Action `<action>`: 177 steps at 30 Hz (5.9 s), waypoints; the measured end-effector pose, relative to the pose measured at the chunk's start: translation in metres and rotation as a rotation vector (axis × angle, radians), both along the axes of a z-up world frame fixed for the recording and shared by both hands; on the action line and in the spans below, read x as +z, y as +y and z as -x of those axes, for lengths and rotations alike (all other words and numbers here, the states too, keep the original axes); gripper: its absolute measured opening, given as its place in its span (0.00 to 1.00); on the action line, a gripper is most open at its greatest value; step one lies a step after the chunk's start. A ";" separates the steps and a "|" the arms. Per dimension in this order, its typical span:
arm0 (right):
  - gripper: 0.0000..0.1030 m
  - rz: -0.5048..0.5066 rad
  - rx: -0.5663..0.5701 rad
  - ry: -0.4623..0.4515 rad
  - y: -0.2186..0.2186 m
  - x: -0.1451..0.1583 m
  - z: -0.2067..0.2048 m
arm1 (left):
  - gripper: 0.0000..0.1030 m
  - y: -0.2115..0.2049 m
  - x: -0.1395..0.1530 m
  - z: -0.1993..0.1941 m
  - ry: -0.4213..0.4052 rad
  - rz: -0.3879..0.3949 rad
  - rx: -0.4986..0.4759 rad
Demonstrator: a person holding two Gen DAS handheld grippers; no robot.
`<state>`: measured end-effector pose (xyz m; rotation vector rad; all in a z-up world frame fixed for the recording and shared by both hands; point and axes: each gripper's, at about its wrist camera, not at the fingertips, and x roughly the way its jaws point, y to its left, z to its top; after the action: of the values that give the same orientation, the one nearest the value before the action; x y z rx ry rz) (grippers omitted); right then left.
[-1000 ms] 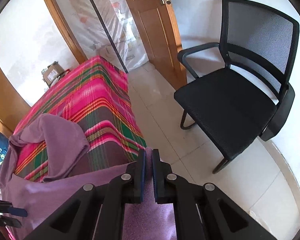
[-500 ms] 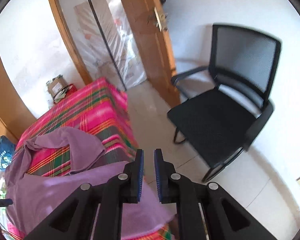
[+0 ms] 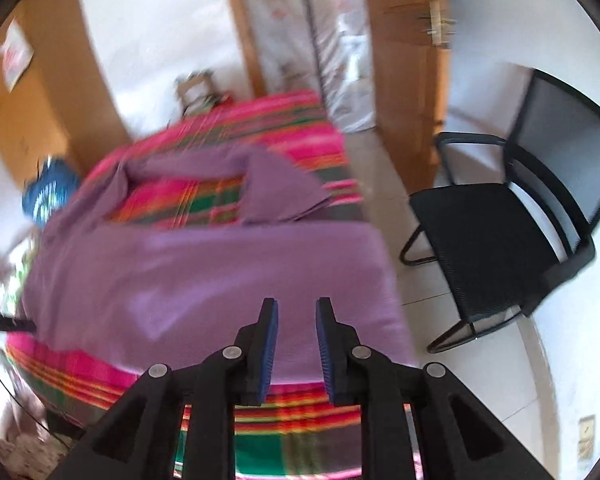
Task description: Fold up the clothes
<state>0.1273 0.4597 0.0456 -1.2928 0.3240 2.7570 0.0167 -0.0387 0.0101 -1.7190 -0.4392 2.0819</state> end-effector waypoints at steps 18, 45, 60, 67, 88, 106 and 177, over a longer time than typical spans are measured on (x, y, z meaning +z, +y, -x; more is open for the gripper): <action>0.21 -0.068 0.292 -0.064 -0.123 -0.045 0.031 | 0.47 -0.111 0.000 -0.025 0.040 -0.121 0.343; 0.21 0.077 0.661 0.029 -0.279 -0.033 0.063 | 0.47 -0.168 -0.019 -0.011 0.083 -0.204 0.717; 0.21 0.128 0.682 0.011 -0.302 -0.039 0.071 | 0.17 -0.160 -0.020 -0.009 0.075 -0.208 0.673; 0.21 0.107 0.697 0.013 -0.312 -0.038 0.071 | 0.07 -0.173 -0.008 -0.022 0.136 -0.183 0.674; 0.39 -0.202 0.873 0.035 -0.372 -0.052 0.052 | 0.09 -0.180 -0.025 -0.026 0.073 -0.166 0.678; 0.20 -0.049 1.056 -0.025 -0.364 0.013 0.114 | 0.09 -0.181 -0.029 -0.029 0.048 -0.193 0.689; 0.23 -0.031 1.197 0.153 -0.386 0.023 0.243 | 0.15 -0.178 -0.029 -0.013 0.021 -0.181 0.669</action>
<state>-0.1158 0.0740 0.0684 -1.6035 -0.7535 3.7327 0.0294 -0.2163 -0.0187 -1.5748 -1.2986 2.3850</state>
